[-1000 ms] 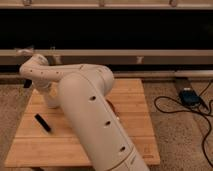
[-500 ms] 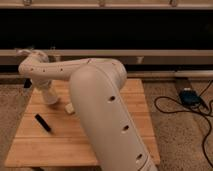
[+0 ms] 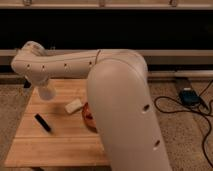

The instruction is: Place the ceramic cup over the eraser

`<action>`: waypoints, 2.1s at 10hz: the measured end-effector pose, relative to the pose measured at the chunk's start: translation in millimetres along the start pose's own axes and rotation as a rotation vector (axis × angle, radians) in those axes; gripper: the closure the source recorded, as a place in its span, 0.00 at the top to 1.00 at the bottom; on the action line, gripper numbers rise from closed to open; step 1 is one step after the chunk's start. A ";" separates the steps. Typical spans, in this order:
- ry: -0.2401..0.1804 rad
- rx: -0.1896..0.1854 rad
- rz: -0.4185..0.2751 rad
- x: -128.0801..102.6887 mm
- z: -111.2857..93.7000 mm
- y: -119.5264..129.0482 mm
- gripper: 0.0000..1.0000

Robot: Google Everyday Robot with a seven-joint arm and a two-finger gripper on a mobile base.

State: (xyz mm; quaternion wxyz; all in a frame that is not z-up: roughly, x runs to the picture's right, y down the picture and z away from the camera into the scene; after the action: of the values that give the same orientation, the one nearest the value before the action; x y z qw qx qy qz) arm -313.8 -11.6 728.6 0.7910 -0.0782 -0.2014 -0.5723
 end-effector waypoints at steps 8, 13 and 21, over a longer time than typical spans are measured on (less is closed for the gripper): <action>-0.126 0.002 -0.191 -116.0 -71.2 52.3 0.00; -0.158 -0.002 -0.280 -146.0 -58.1 32.3 0.00; -0.122 -0.118 -0.329 -149.9 8.6 8.2 0.22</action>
State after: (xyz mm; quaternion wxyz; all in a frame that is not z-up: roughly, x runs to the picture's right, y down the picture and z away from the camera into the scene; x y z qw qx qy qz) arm -347.7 125.2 676.1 0.6672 -0.1251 -0.2254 -0.6989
